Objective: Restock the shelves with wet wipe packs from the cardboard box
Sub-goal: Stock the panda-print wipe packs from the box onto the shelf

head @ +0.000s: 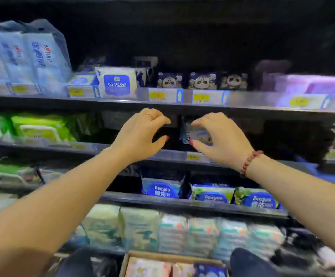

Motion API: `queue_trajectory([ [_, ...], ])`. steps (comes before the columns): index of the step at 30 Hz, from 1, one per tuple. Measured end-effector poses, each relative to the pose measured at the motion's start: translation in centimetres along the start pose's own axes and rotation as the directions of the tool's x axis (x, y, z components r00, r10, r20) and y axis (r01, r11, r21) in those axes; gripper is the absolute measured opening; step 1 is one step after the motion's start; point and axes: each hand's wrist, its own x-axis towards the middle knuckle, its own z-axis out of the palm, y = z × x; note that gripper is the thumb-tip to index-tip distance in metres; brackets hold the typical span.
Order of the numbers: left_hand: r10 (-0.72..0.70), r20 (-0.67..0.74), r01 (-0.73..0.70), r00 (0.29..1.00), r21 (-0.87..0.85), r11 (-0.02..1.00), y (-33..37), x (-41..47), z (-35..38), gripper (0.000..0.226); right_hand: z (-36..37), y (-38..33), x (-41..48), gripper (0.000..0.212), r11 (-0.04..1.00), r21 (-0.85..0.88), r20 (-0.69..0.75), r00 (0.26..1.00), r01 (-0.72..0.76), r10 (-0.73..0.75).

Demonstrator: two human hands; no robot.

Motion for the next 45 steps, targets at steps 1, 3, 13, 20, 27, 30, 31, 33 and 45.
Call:
queue_trajectory([
  [1, -0.004, 0.018, 0.004, 1.0, -0.014, 1.0, 0.5, -1.5, 0.7, 0.042, 1.6, -0.6, -1.8, 0.046, 0.999, 0.028, 0.007, 1.0, -0.023, 0.023],
  [3, -0.03, 0.066, 0.034, 0.997, -0.057, 0.998, 1.3, -4.6, 2.5, 0.042, 5.1, -1.6, -5.4, 0.046, 0.994, 0.083, 0.053, 0.996, -0.076, 0.072],
  [13, -0.281, 0.468, 0.408, 0.838, -0.194, 0.892, 3.9, -20.7, 14.6, 0.044, 19.5, -4.7, -20.2, 0.043, 0.805, 0.264, 0.469, 0.8, -0.532, 0.375],
  [20, -0.393, 0.746, 0.698, 0.537, -0.132, 0.704, 6.2, -29.0, 21.9, 0.061, 26.2, -5.3, -27.8, 0.048, 0.61, 0.155, 0.73, 0.506, -0.777, 0.46],
  [27, -0.461, 0.846, 0.92, 0.27, -0.086, 0.381, 9.7, -34.0, 26.3, 0.054, 30.7, -6.1, -32.2, 0.061, 0.448, 0.051, 0.855, 0.271, -0.893, 0.442],
  [30, -0.434, 0.885, 0.976, 0.17, -0.09, 0.199, 11.6, -35.2, 27.3, 0.066, 32.0, -6.2, -33.3, 0.069, 0.417, -0.005, 0.883, 0.192, -0.909, 0.429],
  [31, -0.424, 0.893, 0.984, 0.153, -0.098, 0.149, 12.2, -35.5, 27.6, 0.069, 32.3, -6.3, -33.5, 0.07, 0.411, -0.021, 0.889, 0.171, -0.912, 0.424],
  [33, -0.383, 0.914, 0.988, 0.135, -0.098, 0.116, 13.3, -35.9, 28.0, 0.074, 33.0, -6.6, -33.9, 0.07, 0.39, -0.039, 0.894, 0.141, -0.92, 0.424],
  [45, -0.39, 0.906, 0.964, 0.166, -0.233, -0.13, 14.1, -35.9, 28.4, 0.063, 33.6, -8.0, -34.2, 0.063, 0.142, 0.186, 0.896, 0.227, -0.972, 0.382],
])
